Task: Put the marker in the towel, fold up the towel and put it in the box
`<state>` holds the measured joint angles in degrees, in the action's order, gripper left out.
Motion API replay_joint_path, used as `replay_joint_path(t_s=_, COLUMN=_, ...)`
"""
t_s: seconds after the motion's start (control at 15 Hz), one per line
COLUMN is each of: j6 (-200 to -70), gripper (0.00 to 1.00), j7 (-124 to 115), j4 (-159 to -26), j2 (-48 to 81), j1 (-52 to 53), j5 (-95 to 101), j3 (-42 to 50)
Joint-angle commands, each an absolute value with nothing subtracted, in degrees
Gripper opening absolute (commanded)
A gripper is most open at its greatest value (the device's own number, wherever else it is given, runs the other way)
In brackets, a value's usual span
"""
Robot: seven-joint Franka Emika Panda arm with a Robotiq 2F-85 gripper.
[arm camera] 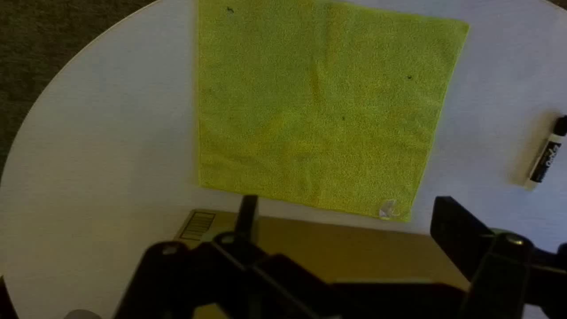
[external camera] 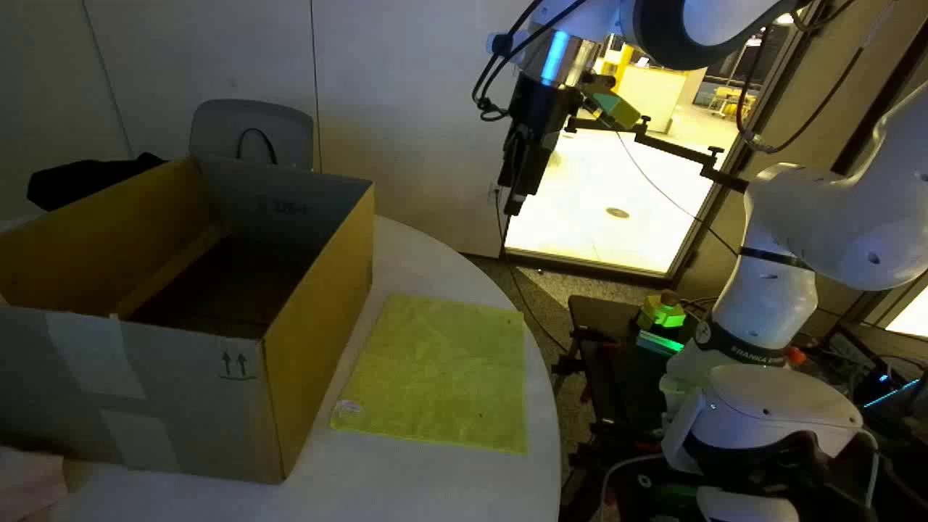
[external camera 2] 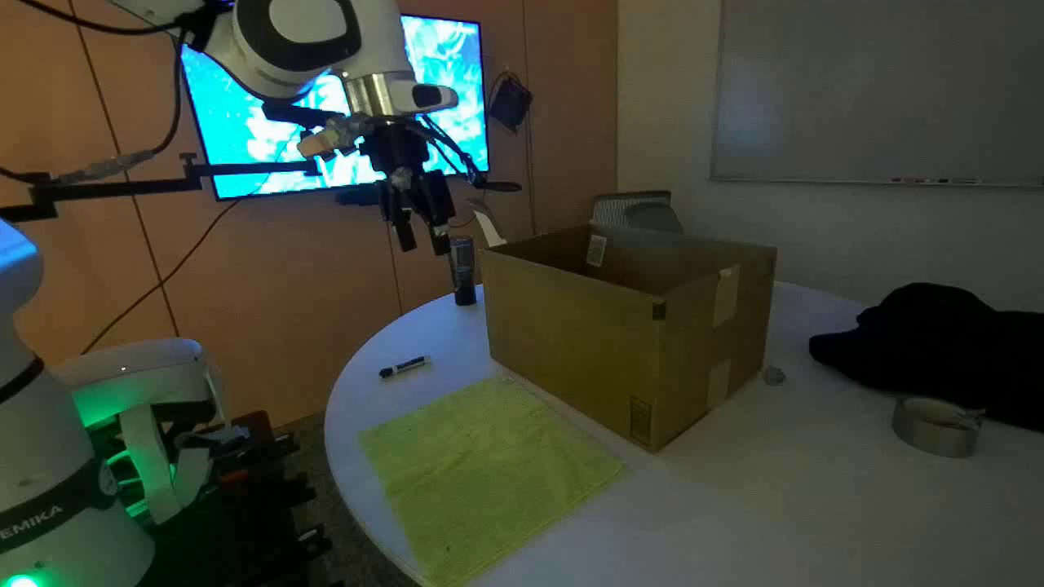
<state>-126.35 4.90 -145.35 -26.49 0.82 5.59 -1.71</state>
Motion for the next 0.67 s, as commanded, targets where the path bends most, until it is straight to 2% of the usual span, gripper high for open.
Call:
replay_joint_path(t_s=0.0, j6=-126.2, gripper=1.0, j7=4.8, j4=-145.0, j2=-26.5, j1=1.1, j5=5.7, j3=-1.4)
replay_joint_path(t_s=0.33, j6=-126.7, gripper=1.0, j7=4.8, j4=-144.4, j2=-25.8, j1=1.3, j5=5.9, j3=-1.8)
replay_joint_path(t_s=0.6, j6=-132.2, gripper=1.0, j7=1.9, j4=-146.1, j2=-20.4, j1=3.1, j5=6.5, j3=-5.1)
